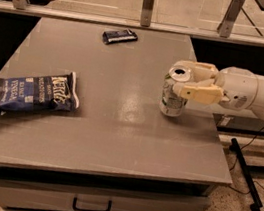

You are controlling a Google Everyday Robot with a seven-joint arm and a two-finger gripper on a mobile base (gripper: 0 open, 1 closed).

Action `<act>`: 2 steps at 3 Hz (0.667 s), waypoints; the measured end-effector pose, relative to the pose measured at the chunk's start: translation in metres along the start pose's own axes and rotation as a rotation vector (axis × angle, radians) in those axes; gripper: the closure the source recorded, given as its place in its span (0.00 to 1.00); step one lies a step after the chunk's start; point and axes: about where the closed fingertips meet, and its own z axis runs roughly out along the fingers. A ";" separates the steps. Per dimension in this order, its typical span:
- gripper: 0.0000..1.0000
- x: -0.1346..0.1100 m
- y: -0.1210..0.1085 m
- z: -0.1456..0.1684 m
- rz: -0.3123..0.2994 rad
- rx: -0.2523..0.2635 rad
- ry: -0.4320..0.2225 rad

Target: Place 7up can upright

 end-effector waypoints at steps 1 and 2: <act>0.59 0.021 -0.005 0.004 0.037 -0.020 0.018; 0.36 0.032 -0.009 0.003 0.058 -0.022 0.026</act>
Offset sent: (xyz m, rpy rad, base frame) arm 0.0197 -0.0056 -0.0567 -0.0395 0.1037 0.0178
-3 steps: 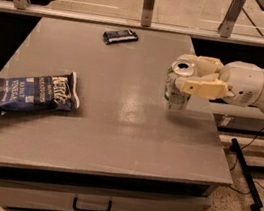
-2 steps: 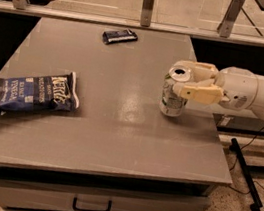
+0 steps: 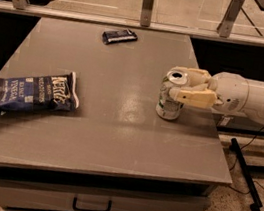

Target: Place 7up can upright

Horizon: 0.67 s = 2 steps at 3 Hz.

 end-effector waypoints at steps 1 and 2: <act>0.12 -0.002 0.000 0.000 0.000 0.000 0.000; 0.00 0.009 -0.006 -0.024 0.010 0.014 0.011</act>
Offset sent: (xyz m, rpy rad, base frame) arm 0.0129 -0.0671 -0.0254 -0.0281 0.0257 -0.0435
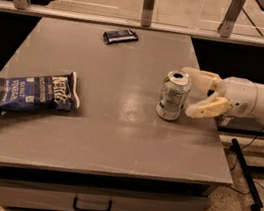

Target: Place 7up can upright

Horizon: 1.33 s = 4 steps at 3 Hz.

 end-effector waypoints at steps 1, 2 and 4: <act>0.00 0.013 -0.015 -0.032 0.002 0.020 0.037; 0.00 0.022 -0.041 -0.069 -0.003 0.053 0.094; 0.00 -0.126 -0.045 -0.199 -0.228 0.527 0.209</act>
Offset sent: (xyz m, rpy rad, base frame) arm 0.0902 -0.1722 0.0186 -0.1728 -0.1308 -0.2079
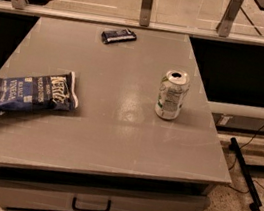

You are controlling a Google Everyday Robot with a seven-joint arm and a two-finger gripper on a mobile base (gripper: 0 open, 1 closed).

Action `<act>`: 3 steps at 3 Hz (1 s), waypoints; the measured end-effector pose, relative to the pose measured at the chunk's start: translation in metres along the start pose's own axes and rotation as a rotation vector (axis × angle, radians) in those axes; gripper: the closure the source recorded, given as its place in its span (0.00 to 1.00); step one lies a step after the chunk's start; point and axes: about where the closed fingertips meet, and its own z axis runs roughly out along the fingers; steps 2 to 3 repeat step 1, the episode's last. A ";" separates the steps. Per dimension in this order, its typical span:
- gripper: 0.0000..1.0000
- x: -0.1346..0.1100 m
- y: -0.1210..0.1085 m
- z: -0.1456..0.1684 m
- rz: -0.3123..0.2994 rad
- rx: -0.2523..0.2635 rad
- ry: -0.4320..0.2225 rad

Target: Place 7up can upright

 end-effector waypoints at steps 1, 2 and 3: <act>0.00 -0.055 -0.006 -0.013 -0.068 0.094 -0.012; 0.00 -0.055 -0.006 -0.013 -0.068 0.094 -0.012; 0.00 -0.055 -0.006 -0.013 -0.068 0.094 -0.012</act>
Offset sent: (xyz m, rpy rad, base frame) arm 0.0000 0.0000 0.0000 0.0000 0.0000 0.0000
